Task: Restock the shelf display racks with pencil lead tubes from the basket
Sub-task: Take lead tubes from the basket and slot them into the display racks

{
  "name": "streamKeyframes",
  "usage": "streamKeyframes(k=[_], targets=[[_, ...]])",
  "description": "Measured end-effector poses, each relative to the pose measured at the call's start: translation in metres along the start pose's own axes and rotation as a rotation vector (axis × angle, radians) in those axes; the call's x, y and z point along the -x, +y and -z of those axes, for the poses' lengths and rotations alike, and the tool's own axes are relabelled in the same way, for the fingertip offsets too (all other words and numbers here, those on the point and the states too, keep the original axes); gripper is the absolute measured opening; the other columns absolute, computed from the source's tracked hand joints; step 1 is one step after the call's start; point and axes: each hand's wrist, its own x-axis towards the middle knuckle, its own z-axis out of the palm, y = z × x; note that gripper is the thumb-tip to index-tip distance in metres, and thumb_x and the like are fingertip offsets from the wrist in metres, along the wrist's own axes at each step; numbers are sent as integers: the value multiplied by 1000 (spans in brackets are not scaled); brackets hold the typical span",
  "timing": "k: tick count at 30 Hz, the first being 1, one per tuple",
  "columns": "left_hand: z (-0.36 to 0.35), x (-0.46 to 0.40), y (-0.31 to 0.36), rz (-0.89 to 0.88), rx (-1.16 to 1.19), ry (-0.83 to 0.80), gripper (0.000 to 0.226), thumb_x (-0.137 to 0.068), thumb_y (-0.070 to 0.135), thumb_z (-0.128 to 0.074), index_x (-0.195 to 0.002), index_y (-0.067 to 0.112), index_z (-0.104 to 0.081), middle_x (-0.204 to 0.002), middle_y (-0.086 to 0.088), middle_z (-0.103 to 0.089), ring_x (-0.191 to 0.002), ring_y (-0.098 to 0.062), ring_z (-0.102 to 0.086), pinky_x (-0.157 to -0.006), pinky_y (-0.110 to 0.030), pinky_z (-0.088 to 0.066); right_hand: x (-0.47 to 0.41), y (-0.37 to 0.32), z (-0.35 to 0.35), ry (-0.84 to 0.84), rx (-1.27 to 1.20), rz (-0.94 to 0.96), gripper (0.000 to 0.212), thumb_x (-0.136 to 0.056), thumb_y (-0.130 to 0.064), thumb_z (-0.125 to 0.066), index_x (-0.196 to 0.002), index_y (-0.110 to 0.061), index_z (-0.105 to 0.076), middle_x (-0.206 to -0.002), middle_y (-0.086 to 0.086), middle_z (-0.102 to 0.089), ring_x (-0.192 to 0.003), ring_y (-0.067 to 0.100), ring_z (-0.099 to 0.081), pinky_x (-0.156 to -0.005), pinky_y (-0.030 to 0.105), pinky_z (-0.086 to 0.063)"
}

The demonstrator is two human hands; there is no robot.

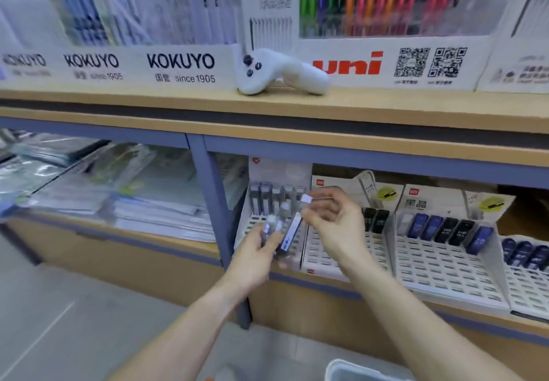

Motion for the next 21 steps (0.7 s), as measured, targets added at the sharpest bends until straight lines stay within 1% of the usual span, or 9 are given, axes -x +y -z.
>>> streamKeyframes(k=[1,2,4,7,10,12,14,16,21], targets=[[4,-3,-3,19,-5,31,15,-107,40,-47,-112,26,-46,-63,3,-61,-42,-5,-51,-54,-28,-40,-6,3,-9,17,1,26,28,-84,-5,-79,-98,-26,-66,-85,-1,-70,-77,12,-69,-75,35,-61],[7,-6,-7,49,9,59,17,-107,39,-46,-116,25,-46,-65,2,-67,-43,-7,-53,-51,-26,-41,-11,6,-18,27,-6,51,29,-85,-5,-78,-98,-27,-66,-85,-3,-70,-78,12,-69,-74,33,-60],[12,-14,-17,130,95,120,17,-107,35,-46,-116,21,-51,-78,-2,-72,-45,-15,-52,-45,-21,-38,-23,9,-32,58,-25,99,28,-85,-3,-76,-98,-26,-66,-85,-6,-71,-80,10,-70,-75,29,-58],[16,-21,-24,254,224,160,18,-105,29,-49,-112,14,-54,-73,-5,-61,-44,-17,-42,-47,-26,-35,-43,10,-48,78,-24,151,28,-85,0,-75,-97,-23,-64,-87,-7,-71,-80,8,-70,-78,25,-58],[19,-25,-24,341,372,164,16,-103,21,-48,-108,9,-56,-68,-5,-53,-40,-16,-39,-43,-26,-34,-55,13,-65,32,72,207,40,-87,0,-74,-93,-37,-58,-88,-14,-69,-80,1,-68,-78,21,-57],[23,-25,-22,381,421,175,16,-102,18,-44,-101,7,-56,-67,-6,-52,-39,-17,-38,-42,-24,-33,-58,19,-75,20,140,253,46,-86,2,-73,-90,-41,-55,-88,-18,-67,-80,0,-68,-76,19,-56],[27,-23,-22,405,448,192,17,-102,16,-42,-97,7,-55,-68,-7,-52,-41,-17,-39,-42,-24,-34,-60,26,-82,-1,172,274,43,-87,3,-72,-92,-37,-56,-89,-18,-67,-81,2,-67,-77,23,-58],[31,-21,-23,419,456,206,19,-103,15,-41,-98,5,-56,-72,-8,-55,-43,-18,-43,-43,-25,-35,-60,34,-86,-24,200,269,37,-87,1,-72,-95,-32,-58,-88,-16,-67,-82,2,-67,-78,27,-59],[36,-20,-29,409,445,191,18,-105,16,-44,-113,4,-55,-83,-12,-63,-47,-19,-52,-42,-27,-39,-63,40,-89,-42,249,296,33,-89,-2,-71,-100,-31,-60,-87,-19,-67,-83,0,-67,-81,30,-60]])
